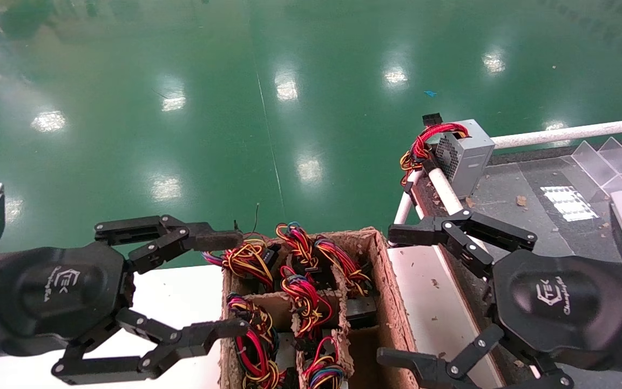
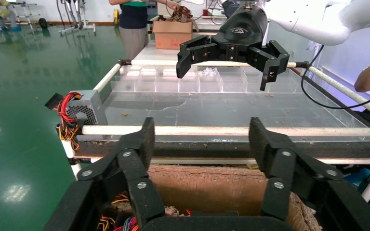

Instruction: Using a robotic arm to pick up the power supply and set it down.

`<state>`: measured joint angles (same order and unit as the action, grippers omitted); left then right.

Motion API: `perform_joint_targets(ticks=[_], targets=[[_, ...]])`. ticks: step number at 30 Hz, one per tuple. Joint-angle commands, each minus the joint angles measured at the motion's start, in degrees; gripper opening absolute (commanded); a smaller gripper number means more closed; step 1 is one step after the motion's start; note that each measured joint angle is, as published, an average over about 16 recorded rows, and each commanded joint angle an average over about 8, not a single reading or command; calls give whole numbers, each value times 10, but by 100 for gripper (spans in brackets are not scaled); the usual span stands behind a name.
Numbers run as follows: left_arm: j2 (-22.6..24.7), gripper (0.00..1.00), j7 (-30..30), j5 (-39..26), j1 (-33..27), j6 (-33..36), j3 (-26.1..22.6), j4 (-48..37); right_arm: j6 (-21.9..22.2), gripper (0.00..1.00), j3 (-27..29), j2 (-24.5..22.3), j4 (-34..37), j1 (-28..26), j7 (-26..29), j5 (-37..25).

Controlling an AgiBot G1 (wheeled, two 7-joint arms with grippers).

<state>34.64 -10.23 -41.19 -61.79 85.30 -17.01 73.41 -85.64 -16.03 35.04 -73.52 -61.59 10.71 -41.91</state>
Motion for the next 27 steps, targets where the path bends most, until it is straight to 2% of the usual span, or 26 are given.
perform_joint_targets(ticks=[1,16,23,24,27], targets=[[0,0,0,0,0,0,0,0,0,100,0,0,0,0,0,0],[0,0,0,0,0,0,0,0,2,100,-2,1,3,1,-1,-4],[0,0,0,0,0,0,0,0,30,100,-15,8,9,-2,4,-42],[0,5,0,0,0,0,0,0,37,100,-19,10,8,-4,7,-51],[0,43,0,0,0,0,0,0,62,100,-34,17,2,-14,19,-90]])
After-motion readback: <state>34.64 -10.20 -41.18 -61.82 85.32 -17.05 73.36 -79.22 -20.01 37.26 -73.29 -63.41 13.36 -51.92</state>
